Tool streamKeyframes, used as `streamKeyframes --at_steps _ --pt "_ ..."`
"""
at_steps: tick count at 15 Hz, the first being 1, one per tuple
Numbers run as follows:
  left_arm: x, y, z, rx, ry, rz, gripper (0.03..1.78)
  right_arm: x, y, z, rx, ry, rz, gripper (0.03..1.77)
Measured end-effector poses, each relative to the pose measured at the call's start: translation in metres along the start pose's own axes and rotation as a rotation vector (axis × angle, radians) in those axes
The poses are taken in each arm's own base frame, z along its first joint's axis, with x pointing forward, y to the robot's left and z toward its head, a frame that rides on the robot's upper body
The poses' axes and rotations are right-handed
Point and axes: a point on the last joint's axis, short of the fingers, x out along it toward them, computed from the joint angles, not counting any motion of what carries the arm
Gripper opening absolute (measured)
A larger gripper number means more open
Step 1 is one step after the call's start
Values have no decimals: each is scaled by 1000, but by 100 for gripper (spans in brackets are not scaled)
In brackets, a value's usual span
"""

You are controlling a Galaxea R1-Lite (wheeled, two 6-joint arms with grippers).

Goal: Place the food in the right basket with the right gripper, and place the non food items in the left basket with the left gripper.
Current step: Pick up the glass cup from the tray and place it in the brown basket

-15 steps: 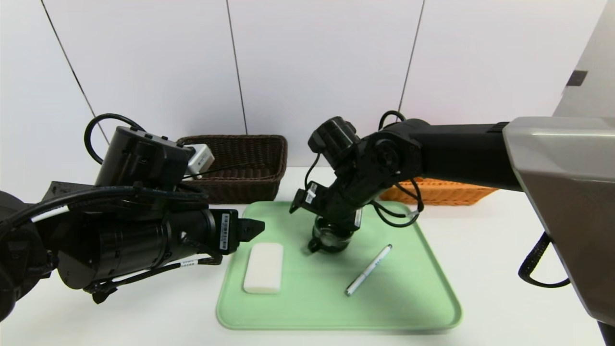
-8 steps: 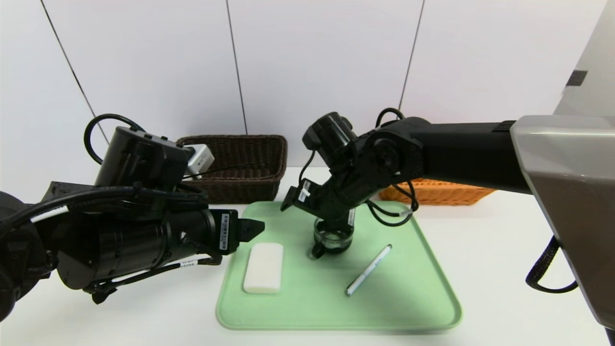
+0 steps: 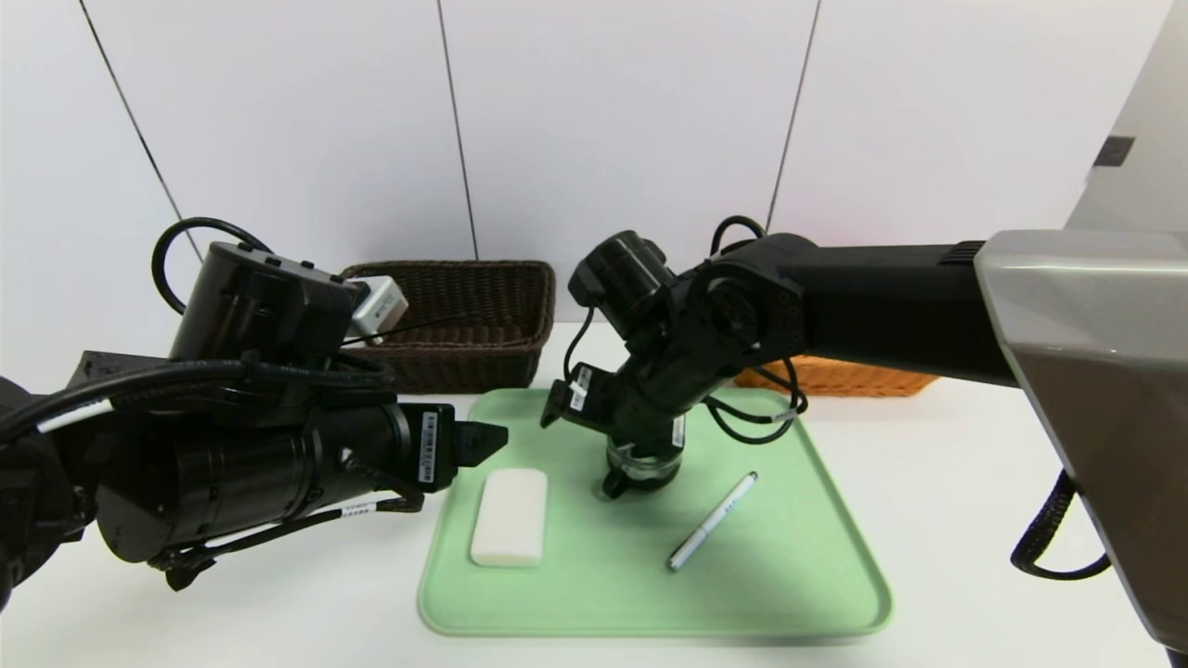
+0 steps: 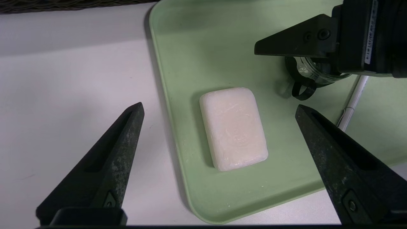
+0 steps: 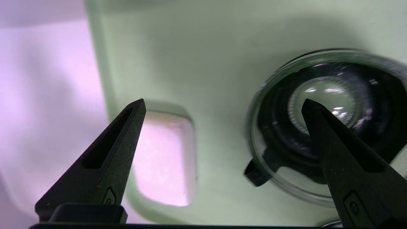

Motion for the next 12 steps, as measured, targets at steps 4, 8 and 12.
streamKeyframes --at_steps 4,8,12 --pt "-1 0 0 0 -1 0 169 6 1 -4 -100 -49 -76 169" --pt "-3 1 0 -1 -3 -1 169 10 4 -9 -149 -58 -94 169" --pt "-3 1 0 0 -5 -2 169 11 6 -11 -196 -53 -96 170"
